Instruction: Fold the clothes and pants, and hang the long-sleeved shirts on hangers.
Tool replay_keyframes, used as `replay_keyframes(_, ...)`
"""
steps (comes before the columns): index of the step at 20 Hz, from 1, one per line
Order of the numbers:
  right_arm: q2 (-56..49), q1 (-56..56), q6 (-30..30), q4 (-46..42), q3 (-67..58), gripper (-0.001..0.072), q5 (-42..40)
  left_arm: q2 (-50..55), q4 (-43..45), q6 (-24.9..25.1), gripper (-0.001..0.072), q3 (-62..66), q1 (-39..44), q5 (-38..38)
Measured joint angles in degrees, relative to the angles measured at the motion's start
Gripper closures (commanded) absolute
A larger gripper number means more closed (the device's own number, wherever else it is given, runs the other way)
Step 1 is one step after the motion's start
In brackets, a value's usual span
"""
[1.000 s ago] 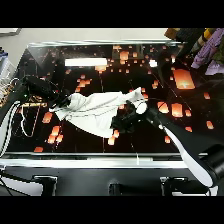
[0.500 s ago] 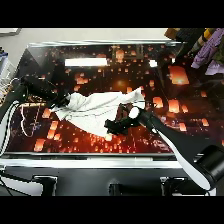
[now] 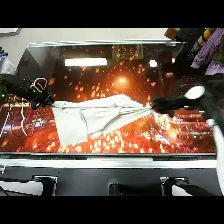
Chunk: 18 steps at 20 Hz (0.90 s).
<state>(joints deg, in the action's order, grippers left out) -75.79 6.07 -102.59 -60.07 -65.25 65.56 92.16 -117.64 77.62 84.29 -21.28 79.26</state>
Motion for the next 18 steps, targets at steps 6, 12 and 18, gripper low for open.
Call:
replay_keyframes(6, 0.02, 11.45, 1.86, -5.97, -5.25, 0.0682, -0.74, -0.31, -1.25, 1.57, 0.0688, -0.07, 0.07, 5.05)
replay_keyframes(12, -8.20, 5.18, 1.40, -6.56, -6.10, 0.0682, -6.88, 0.04, 1.25, 1.90, 0.0687, -0.11, 3.61, 3.89)
replay_keyframes(18, -10.86, -1.68, 1.11, -3.04, -6.27, 0.0683, -11.02, 0.09, 0.52, 1.88, 0.0688, -0.11, 5.75, 0.20)
